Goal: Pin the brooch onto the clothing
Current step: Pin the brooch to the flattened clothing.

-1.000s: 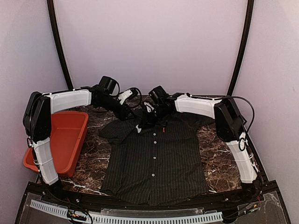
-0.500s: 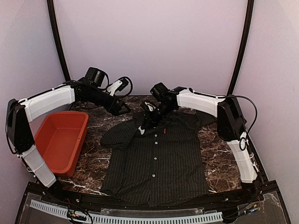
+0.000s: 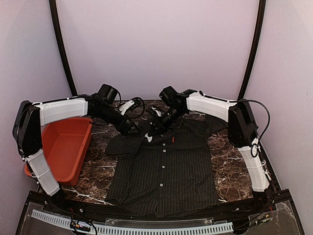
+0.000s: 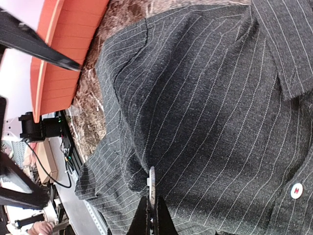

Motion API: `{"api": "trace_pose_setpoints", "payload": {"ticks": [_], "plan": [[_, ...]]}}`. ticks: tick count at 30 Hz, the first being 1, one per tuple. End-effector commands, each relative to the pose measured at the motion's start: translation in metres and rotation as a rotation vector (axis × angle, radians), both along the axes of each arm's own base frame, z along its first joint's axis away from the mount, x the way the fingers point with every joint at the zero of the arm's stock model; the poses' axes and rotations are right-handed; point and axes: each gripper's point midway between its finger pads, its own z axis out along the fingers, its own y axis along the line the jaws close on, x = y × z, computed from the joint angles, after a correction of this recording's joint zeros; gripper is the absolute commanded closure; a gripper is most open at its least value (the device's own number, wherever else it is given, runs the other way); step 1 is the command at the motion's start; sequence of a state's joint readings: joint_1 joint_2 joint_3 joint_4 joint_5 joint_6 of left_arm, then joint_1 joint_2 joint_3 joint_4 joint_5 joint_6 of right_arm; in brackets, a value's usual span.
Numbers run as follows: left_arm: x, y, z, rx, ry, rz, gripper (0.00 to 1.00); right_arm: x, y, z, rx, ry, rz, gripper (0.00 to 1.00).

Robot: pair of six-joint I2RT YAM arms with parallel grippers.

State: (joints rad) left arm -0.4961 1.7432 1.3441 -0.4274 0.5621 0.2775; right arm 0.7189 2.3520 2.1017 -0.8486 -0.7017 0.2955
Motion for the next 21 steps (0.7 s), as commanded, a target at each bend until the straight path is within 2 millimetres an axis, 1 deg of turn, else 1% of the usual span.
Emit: {"api": "trace_pose_setpoints", "payload": {"ticks": [1, 6, 10, 18, 21], "plan": [[-0.009, -0.010, -0.008, -0.025, -0.002, -0.074, 0.09, -0.010, 0.001, 0.026, 0.070, -0.007, 0.054, 1.00], [-0.019, -0.014, -0.020, -0.050, 0.031, -0.130, 0.13, -0.012, 0.002, 0.028, 0.095, -0.006, 0.075, 1.00], [-0.022, -0.016, -0.027, -0.057, 0.047, -0.151, 0.16, -0.015, 0.004, 0.032, 0.118, -0.002, 0.095, 1.00], [-0.024, -0.020, -0.033, -0.075, 0.075, -0.170, 0.24, -0.018, 0.005, 0.034, 0.134, 0.004, 0.110, 1.00], [-0.024, -0.021, -0.033, -0.084, 0.083, -0.173, 0.30, -0.019, 0.005, 0.035, 0.139, 0.004, 0.115, 1.00]]}}
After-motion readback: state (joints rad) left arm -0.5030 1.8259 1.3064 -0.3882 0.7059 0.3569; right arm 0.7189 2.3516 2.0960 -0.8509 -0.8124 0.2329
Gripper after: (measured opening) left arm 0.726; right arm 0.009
